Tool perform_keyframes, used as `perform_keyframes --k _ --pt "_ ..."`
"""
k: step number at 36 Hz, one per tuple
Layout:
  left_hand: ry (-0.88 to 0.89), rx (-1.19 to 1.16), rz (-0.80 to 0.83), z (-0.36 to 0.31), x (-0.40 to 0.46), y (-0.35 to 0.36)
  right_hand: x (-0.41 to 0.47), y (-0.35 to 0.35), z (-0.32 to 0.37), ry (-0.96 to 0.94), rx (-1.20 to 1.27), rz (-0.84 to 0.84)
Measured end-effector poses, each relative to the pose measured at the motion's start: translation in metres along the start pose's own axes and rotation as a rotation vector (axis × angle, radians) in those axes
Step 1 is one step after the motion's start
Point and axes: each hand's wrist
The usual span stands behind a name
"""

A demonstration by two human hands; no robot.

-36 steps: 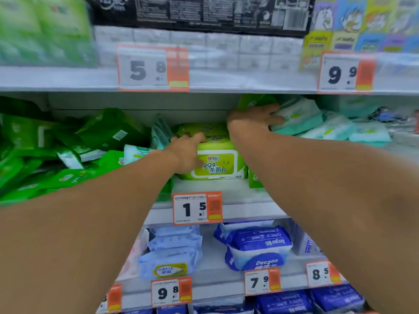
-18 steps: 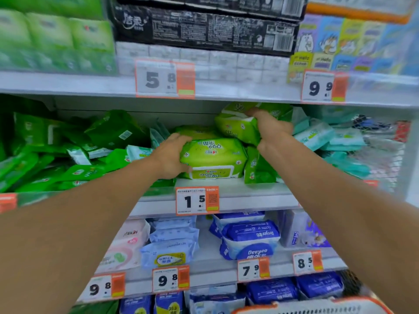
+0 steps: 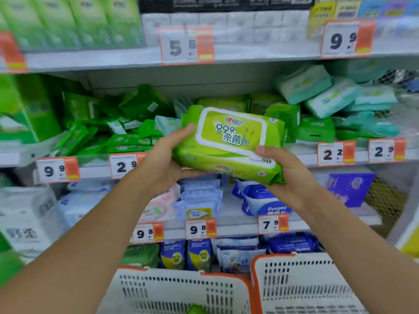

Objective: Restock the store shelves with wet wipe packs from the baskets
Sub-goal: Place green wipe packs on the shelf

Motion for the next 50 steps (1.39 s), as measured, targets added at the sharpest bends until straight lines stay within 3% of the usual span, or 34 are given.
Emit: perform_keyframes --k 5,9,13,16,21,24,26,29,31,33,37,39,41,43,45,48,50 --pt "-0.078 0.086 0.01 0.033 -0.038 -0.034 -0.003 -0.006 -0.01 0.086 -0.231 0.151" --pt "-0.085 0.082 -0.031 0.055 -0.056 -0.06 -0.006 -0.001 -0.034 0.145 -0.238 0.265" --pt "-0.153 0.075 -0.1 0.07 -0.073 -0.075 -0.015 0.003 -0.064 0.242 -0.21 0.263" --pt "-0.301 0.063 -0.196 0.1 -0.094 -0.085 -0.032 -0.001 -0.11 0.446 -0.296 0.19" --pt "-0.712 0.024 -0.38 0.203 -0.148 -0.124 -0.091 -0.014 -0.233 0.925 -0.439 0.088" --pt "-0.888 0.069 -0.454 0.255 -0.186 -0.147 -0.131 -0.022 -0.3 1.124 -0.508 0.12" --pt "-0.974 0.068 -0.488 0.277 -0.207 -0.162 -0.149 -0.024 -0.336 1.216 -0.478 0.138" --pt "-0.948 0.165 -0.639 0.326 -0.212 -0.227 -0.166 -0.002 -0.364 1.261 -0.421 0.112" --pt "-0.8 0.285 -0.79 0.331 -0.199 -0.263 -0.17 0.019 -0.372 1.209 -0.375 0.079" --pt "-0.633 0.295 -0.889 0.29 -0.18 -0.253 -0.164 0.031 -0.376 1.134 -0.328 0.04" --pt "-0.443 0.224 -0.783 0.208 -0.146 -0.195 -0.127 0.042 -0.339 0.991 -0.359 0.051" --pt "-0.27 0.308 -0.695 0.184 -0.119 -0.169 -0.092 0.042 -0.293 0.722 -0.476 0.016" --pt "-0.084 0.411 -0.559 0.154 -0.086 -0.131 -0.056 0.035 -0.224 0.287 -0.623 -0.038" --pt "0.139 0.464 -0.406 0.117 -0.049 -0.089 -0.027 0.028 -0.14 -0.146 -0.772 -0.169" --pt "0.394 0.556 -0.339 0.081 -0.014 -0.051 -0.002 0.016 -0.063 -0.453 -0.83 -0.304" --pt "0.62 0.743 -0.361 0.037 0.035 -0.005 0.045 -0.008 0.012 -0.635 -1.031 -0.431" --pt "0.55 0.889 -0.401 0.021 0.063 0.011 0.075 -0.018 0.036 -0.53 -1.23 -0.456"
Point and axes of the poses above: each hand's wrist, its own x-axis towards the middle knuckle, its own y-axis out of the palm, z = x × y, and after that the axes turned 2 degrees about -x, right-handed
